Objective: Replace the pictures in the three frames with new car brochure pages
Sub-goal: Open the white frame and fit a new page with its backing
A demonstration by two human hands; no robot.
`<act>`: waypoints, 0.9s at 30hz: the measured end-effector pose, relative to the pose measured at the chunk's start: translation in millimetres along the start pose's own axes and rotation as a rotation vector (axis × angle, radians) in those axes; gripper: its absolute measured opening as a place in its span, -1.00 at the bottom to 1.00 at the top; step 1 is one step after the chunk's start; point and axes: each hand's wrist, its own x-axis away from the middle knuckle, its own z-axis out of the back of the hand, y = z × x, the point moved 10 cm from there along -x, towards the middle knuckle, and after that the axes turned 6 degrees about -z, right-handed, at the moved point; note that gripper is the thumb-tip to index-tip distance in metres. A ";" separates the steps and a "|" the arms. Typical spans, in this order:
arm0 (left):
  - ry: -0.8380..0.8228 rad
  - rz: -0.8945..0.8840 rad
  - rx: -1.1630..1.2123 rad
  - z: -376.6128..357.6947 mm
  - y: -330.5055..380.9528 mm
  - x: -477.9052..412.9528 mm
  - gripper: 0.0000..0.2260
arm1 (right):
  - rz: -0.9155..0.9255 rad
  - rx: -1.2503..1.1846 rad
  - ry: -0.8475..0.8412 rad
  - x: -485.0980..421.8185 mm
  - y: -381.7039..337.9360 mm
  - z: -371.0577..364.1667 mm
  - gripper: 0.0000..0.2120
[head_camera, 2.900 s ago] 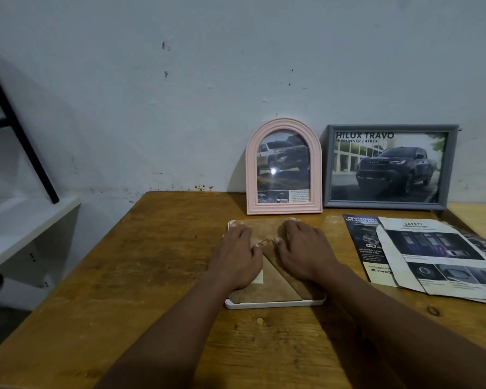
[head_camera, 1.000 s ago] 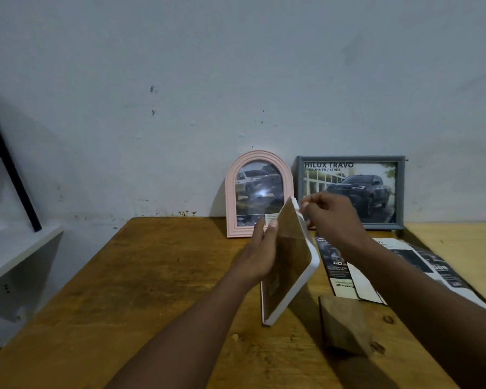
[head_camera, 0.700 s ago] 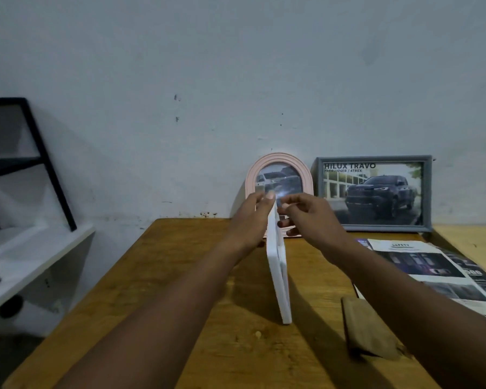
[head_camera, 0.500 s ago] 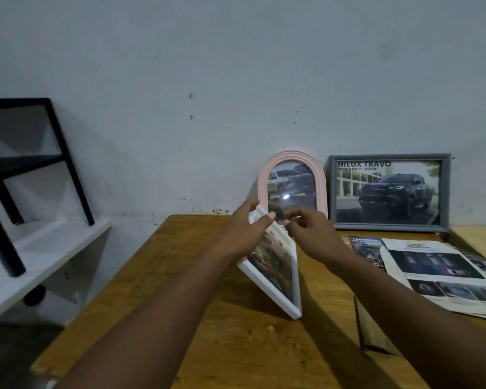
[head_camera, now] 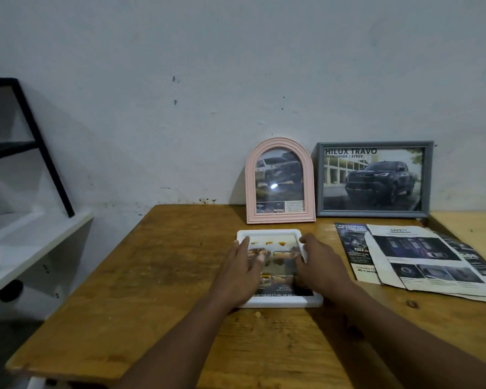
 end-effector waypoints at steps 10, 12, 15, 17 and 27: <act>-0.020 -0.237 -0.590 -7.7 35.2 -4.6 -0.39 | 0.019 0.127 -0.035 10.8 6.7 10.0 -0.57; -0.041 -0.286 -0.615 -15.4 51.1 -2.2 -0.40 | 0.007 0.160 -0.021 18.0 14.9 22.6 -0.59; -0.075 -0.351 -0.584 -35.4 72.9 7.2 -0.41 | -0.017 0.207 0.009 33.7 29.4 45.6 -0.62; -0.096 -0.389 -0.565 -51.1 86.2 15.6 -0.41 | -0.020 0.237 0.008 46.4 39.4 56.3 -0.62; -0.135 -0.445 -0.550 -79.0 97.4 30.4 -0.43 | 0.070 0.366 -0.071 106.3 49.8 49.8 -0.47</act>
